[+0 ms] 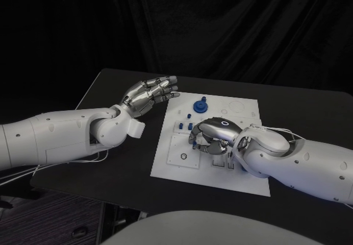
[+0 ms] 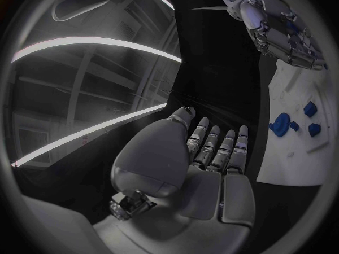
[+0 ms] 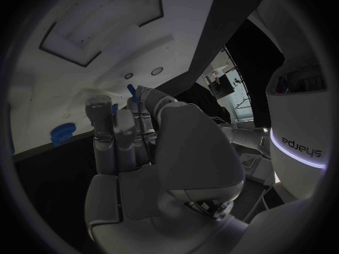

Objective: Assemble the parts on the task board

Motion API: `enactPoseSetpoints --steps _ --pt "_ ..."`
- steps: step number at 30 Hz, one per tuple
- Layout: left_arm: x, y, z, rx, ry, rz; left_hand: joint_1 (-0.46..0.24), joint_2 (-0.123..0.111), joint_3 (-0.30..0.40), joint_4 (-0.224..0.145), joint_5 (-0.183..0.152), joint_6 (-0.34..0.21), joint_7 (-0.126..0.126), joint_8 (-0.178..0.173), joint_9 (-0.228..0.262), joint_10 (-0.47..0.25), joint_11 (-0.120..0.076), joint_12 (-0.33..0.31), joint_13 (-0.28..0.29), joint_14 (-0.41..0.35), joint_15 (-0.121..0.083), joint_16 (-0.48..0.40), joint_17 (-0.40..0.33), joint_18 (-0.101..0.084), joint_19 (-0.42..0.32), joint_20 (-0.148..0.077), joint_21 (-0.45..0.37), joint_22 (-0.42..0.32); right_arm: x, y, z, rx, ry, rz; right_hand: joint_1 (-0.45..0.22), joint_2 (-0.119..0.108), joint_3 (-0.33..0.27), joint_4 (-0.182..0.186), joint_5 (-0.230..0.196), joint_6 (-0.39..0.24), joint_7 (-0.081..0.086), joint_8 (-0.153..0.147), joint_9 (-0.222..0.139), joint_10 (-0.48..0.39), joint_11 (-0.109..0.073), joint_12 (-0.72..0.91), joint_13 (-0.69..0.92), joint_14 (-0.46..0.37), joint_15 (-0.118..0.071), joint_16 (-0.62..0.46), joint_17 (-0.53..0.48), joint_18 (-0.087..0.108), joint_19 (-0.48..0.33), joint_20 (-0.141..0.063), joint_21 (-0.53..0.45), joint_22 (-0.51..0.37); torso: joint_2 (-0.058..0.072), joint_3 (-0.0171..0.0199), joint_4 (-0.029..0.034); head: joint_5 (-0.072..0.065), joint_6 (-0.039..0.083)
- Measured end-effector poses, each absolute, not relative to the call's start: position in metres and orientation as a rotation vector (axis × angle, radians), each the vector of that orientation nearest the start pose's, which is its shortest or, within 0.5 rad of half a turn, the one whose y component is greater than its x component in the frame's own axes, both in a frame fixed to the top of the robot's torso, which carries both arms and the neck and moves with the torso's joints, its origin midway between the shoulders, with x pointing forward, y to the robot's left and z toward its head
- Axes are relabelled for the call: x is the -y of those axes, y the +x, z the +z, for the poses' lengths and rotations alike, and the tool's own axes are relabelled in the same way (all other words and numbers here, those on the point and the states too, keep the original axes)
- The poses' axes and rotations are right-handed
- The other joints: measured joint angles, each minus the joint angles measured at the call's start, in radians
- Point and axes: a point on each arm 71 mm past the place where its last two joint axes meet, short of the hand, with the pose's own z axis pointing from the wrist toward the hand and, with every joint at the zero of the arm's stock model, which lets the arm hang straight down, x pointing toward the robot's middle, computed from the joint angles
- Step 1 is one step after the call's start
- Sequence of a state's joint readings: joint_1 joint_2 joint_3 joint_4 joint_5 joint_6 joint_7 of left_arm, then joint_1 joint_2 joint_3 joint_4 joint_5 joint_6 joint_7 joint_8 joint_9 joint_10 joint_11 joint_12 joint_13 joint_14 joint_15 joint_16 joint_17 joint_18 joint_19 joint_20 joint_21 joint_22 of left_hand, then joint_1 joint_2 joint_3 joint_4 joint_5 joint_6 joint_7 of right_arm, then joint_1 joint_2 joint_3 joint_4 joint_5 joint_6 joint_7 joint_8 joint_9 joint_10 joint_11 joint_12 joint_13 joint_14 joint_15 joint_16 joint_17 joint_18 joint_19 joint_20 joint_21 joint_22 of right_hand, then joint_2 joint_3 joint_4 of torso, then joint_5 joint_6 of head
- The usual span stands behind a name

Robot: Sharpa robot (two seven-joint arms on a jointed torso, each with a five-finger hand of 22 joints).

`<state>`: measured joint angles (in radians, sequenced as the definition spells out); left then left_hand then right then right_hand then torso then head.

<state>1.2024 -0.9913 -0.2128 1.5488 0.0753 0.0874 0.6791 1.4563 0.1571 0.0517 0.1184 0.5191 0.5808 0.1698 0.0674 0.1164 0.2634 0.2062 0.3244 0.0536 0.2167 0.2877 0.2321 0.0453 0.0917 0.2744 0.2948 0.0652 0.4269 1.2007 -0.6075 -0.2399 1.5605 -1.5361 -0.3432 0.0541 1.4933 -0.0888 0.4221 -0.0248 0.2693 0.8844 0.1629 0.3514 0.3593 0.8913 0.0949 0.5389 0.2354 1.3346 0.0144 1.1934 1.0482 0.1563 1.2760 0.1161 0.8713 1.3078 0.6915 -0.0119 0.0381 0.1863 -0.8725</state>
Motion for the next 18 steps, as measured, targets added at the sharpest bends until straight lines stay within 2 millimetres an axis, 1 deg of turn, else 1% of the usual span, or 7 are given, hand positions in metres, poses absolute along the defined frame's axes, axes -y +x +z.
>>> enactPoseSetpoints --steps 13,18 --pt "-0.263 0.4482 -0.2152 -1.364 -1.093 -1.9 0.0 0.0 0.003 -0.003 0.0 0.0 0.0 0.0 0.001 0.0 0.0 0.0 0.0 0.0 0.0 0.0 0.0 0.0 0.0 0.0 0.0 -0.002 0.069 0.4161 -0.245 -1.695 -0.566 0.983 0.0 0.0 0.0 0.0 0.0 0.0 0.0 0.0 0.0 0.0 0.0 -0.002 -0.001 0.0 0.0 0.0 -0.003 0.0 0.0 0.0 0.0 0.0 0.001 0.001 0.0001 0.004 0.0" --pt "-0.2634 0.4481 -0.2158 -1.364 -1.094 -1.9 0.0 0.0 0.003 -0.003 0.0 0.004 0.004 0.004 0.001 0.003 0.003 0.0 0.0 0.0 0.0 0.004 0.0 0.0 0.0 0.0 0.0 -0.002 0.0692 0.4162 -0.2465 -1.701 -0.565 0.981 0.0 0.0 0.0 0.0 0.0 0.0 0.0 0.0 0.0 0.004 0.004 -0.004 0.0 0.0 0.0 0.0 -0.004 0.0 0.0 0.0 -0.005 0.0 0.001 0.001 0.0 0.007 0.0"
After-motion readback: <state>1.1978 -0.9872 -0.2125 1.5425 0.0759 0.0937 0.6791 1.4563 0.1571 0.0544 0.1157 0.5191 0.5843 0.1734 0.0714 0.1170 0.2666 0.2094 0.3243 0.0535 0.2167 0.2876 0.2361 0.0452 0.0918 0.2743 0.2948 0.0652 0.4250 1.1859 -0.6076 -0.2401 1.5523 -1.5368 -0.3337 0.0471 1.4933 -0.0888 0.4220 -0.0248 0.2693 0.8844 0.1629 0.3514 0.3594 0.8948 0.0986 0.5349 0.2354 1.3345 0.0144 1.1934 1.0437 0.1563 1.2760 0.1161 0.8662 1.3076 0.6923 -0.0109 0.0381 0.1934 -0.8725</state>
